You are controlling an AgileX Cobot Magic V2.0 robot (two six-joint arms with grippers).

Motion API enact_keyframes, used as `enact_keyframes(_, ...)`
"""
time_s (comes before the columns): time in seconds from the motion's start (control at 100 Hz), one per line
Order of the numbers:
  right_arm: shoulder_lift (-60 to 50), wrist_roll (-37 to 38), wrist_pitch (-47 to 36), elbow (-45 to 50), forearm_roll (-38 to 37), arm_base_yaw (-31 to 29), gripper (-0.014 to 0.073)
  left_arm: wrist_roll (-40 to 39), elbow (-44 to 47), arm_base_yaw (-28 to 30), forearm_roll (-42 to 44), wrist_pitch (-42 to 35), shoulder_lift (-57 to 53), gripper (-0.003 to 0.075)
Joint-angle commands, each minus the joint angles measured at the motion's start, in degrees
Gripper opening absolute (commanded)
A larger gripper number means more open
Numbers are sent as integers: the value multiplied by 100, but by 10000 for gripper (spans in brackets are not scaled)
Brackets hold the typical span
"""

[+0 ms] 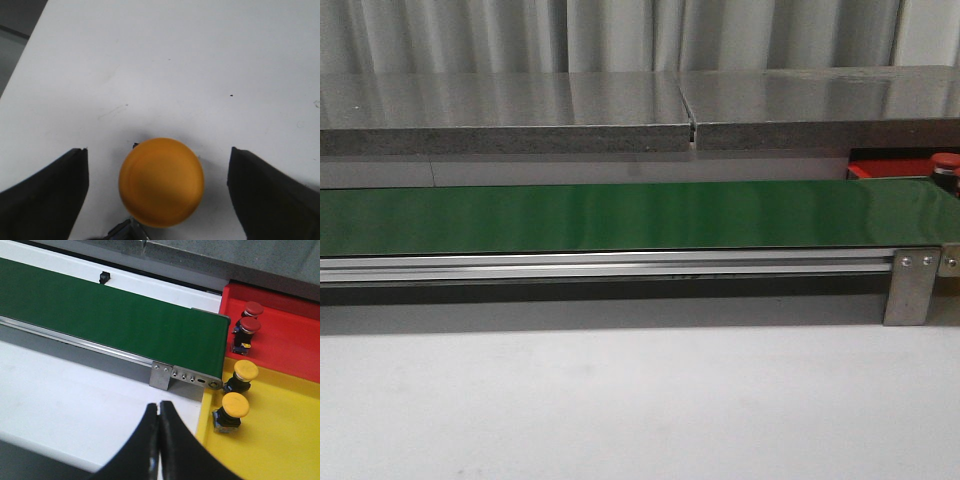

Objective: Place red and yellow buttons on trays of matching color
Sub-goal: 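Grasp a yellow push button from the pile with the left gripper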

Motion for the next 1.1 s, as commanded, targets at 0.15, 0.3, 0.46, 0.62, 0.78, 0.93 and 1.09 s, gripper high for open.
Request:
enact_keyframes(0.15,60,-37,-401,-130,4,11,-68,4,-220,1,-164,-230,-330,276)
enact_keyframes(0.3,60,-37,-401,-130,4,11,-68,4,-271,1,-173,-219,-344,190)
enact_keyframes(0.46,60,-37,-401,-130,4,11,-68,45,-271,-47,-232,-109,-607,189)
enact_keyframes(0.62,60,-37,-401,-130,4,11,-68,71,-162,-143,-355,-137,-1143,189)
enact_keyframes(0.78,60,-37,-401,-130,4,11,-68,228,280,-228,-856,-244,-1841,189)
enact_keyframes(0.93,60,-37,-401,-130,4,11,-68,369,926,-404,-939,-222,-2559,189)
enact_keyframes(1.09,60,-37,-401,-130,4,11,-68,369,1838,-663,-974,-563,-3346,189)
